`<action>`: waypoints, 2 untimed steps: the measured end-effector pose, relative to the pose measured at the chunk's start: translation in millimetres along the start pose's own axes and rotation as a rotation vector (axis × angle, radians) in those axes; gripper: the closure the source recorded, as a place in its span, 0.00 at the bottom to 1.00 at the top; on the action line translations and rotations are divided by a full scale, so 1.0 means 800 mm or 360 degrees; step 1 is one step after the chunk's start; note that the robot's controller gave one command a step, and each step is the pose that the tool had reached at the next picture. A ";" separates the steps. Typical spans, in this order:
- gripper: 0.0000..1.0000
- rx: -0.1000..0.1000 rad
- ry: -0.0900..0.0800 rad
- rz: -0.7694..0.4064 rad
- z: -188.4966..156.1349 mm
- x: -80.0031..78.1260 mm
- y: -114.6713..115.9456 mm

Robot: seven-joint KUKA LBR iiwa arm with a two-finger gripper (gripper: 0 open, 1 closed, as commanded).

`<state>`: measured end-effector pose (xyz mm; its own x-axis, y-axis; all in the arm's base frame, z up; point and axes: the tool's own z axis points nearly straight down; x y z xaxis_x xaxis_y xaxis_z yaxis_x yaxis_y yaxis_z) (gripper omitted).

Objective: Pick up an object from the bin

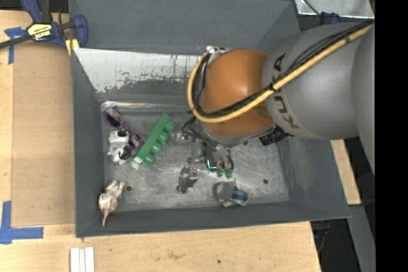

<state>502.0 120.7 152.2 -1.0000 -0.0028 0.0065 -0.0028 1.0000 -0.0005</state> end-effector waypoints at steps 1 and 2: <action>0.00 -0.0002 -0.0013 0.0005 -0.005 -0.003 -0.001; 0.00 -0.0001 -0.0030 -0.0199 0.038 -0.051 0.033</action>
Offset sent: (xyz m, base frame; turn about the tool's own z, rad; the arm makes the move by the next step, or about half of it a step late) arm 0.0752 0.0573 -0.0822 -0.2621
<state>542.2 147.1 121.2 -0.9918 -0.1273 -0.0123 -0.1273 0.9919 0.0000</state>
